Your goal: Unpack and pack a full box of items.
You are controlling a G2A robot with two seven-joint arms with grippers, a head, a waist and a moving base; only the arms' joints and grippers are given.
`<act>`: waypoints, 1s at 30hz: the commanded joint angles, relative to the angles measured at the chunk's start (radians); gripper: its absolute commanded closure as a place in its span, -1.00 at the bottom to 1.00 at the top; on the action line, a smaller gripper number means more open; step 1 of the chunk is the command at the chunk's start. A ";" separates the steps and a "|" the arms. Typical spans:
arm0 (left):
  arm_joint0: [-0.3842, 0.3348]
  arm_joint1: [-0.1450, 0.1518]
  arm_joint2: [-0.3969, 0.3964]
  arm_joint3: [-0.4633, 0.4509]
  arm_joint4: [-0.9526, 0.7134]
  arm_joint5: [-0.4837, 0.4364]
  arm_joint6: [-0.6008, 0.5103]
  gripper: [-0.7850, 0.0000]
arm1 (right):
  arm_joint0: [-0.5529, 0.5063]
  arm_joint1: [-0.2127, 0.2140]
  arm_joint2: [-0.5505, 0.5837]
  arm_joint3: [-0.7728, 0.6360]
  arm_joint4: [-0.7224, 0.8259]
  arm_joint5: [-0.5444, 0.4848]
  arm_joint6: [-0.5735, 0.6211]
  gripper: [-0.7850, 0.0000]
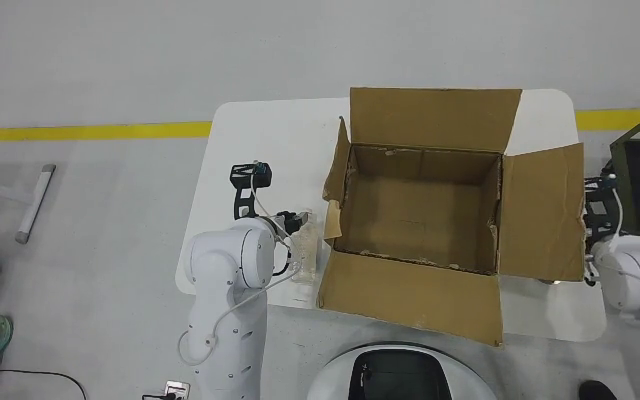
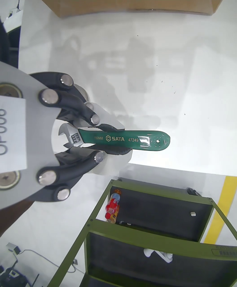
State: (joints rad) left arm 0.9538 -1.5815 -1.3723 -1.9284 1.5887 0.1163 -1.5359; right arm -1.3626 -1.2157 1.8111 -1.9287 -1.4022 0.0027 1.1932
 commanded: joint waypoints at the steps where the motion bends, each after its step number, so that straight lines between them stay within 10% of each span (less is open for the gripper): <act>1: 0.000 0.000 0.000 0.000 0.000 0.000 0.000 -1.00 | 0.010 0.001 -0.006 0.013 -0.003 -0.001 -0.001 0.88; 4: 0.000 0.000 0.000 0.000 0.000 0.000 0.000 -1.00 | 0.018 0.001 -0.013 0.020 0.001 0.001 0.000 0.18; 7: 0.000 0.000 0.000 0.000 0.000 0.000 0.000 -1.00 | 0.024 0.002 -0.008 0.014 0.013 0.007 0.001 0.02; 11: 0.000 0.000 0.000 0.000 0.000 0.000 0.000 -1.00 | 0.033 0.000 0.041 -0.014 0.136 0.051 -0.012 -1.00; 22: 0.000 0.000 0.000 0.000 0.000 0.000 0.000 -1.00 | 0.066 -0.023 0.382 -0.100 1.121 0.210 -0.071 -1.00; 28: 0.000 0.000 0.000 0.000 0.000 0.000 0.000 -1.00 | 0.036 -0.012 0.359 -0.122 1.225 0.187 -0.026 -0.80; 29: 0.000 0.000 0.000 0.000 0.000 0.000 0.000 -1.00 | 0.031 -0.010 0.341 -0.114 1.225 0.193 -0.015 0.01; 30: 0.000 0.000 0.000 0.000 0.000 0.000 0.000 -1.00 | 0.029 -0.007 0.325 -0.109 1.222 0.201 -0.011 0.18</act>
State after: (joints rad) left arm 0.9538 -1.5815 -1.3723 -1.9284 1.5887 0.1163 -1.5359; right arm -1.3312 -1.2252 2.1541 -2.0451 -0.1773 0.1946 1.1759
